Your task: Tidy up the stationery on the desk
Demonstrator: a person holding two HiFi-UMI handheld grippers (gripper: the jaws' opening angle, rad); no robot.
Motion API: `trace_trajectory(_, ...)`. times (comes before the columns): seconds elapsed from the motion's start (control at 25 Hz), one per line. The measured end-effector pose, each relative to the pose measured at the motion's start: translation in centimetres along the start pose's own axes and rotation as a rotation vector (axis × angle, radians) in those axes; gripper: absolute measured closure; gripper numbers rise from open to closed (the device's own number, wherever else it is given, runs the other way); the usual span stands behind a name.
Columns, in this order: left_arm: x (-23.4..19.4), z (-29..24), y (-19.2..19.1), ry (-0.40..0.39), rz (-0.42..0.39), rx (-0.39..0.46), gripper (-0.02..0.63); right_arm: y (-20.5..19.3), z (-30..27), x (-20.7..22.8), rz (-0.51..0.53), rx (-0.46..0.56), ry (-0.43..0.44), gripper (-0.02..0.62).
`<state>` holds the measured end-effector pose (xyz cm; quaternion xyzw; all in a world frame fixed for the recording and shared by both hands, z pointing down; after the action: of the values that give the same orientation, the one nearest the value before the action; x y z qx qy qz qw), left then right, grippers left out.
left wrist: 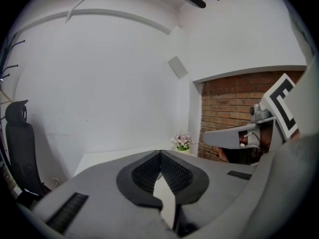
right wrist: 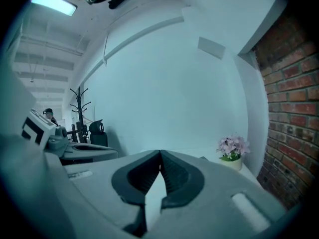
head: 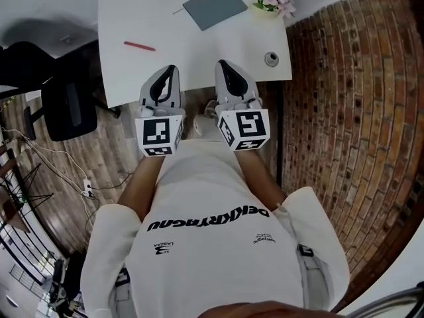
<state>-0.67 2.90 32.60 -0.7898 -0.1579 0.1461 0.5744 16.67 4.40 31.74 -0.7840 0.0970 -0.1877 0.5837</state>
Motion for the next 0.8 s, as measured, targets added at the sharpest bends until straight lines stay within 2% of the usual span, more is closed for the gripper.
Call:
trace_trajectory(0.24,0.6,-4.3,0.6,0.025,-0.024,-0.059,0.607,-0.2,-2.6,3.4,-0.053,-0.045,0.009,0.598)
trace_trajectory(0.44,-0.7,-8.2,0.3,-0.042,-0.059,-0.107,0.607,-1.0,-5.2,5.1,-0.153,-0.091,-0.029,0.598)
trace_trajectory(0.64,-2.4,-13.5,-0.5,-0.118,-0.076,-0.198,0.607,-2.4,-8.2,6.7,-0.266,-0.135,-0.083,0.597)
trace_trajectory(0.8,-4.0,-17.6,-1.4,-0.145,-0.089,-0.261,0.607,-3.3,-10.3,7.7,-0.306,-0.147,-0.123,0.588)
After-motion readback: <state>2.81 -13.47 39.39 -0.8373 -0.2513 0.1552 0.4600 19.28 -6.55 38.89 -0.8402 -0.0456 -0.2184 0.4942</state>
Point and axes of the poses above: the fingertips, and each gripper's own axes: z backward along the fingers, x to its right, y out of its top, the point moved 9 cm from there along z, backward along the fingers, and after that the axes turned 5 degrees about y, right-handed, at the moved point
